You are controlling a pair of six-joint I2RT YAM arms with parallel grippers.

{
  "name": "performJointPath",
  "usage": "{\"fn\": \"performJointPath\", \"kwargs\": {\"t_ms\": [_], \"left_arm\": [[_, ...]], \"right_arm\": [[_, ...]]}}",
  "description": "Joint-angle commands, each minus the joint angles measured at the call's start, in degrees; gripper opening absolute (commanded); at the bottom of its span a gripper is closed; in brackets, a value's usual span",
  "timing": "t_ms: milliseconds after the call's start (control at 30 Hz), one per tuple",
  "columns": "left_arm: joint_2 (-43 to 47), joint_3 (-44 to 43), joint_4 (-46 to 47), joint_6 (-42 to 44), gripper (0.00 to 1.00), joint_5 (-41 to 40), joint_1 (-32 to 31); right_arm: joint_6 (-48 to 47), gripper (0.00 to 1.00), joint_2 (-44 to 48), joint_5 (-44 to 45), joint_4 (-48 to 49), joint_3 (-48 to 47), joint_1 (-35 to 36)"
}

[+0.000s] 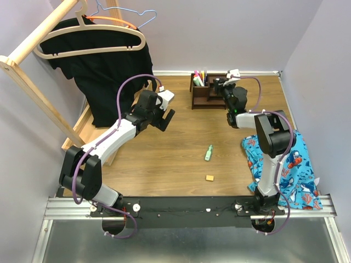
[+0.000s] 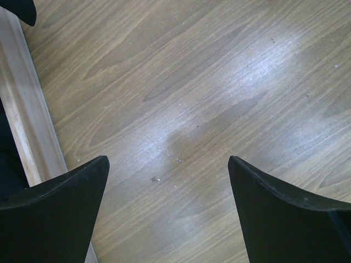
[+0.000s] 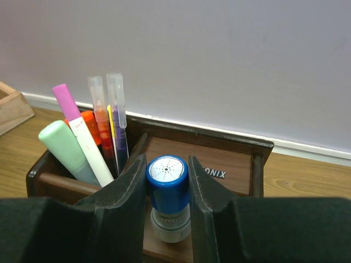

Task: Sort the stationery into containers
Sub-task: Place the stationery in the storage box.

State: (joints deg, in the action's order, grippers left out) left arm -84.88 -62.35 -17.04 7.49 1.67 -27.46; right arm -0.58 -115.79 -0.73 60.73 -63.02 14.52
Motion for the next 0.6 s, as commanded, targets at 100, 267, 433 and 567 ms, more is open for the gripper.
{"fn": "performJointPath", "kwargs": {"t_ms": [100, 267, 433, 567], "left_arm": [[0.07, -1.11, -0.54, 0.78, 0.99, -1.23, -0.13], [-0.37, -1.55, -0.37, 0.69, 0.99, -1.23, -0.13], [-0.29, -1.46, -0.36, 0.69, 0.99, -1.23, -0.13], [-0.11, -1.2, -0.19, 0.69, 0.99, -1.23, -0.13]], "right_arm": [[-2.85, 0.01, -2.69, -1.55, 3.25, 0.1, -0.29], [-3.46, 0.04, -3.22, -1.29, 3.52, -0.08, -0.29], [-3.46, 0.33, -3.13, -0.76, 3.96, 0.18, -0.29], [-3.64, 0.43, -2.43, -0.85, 3.61, 0.53, -0.28]]}}
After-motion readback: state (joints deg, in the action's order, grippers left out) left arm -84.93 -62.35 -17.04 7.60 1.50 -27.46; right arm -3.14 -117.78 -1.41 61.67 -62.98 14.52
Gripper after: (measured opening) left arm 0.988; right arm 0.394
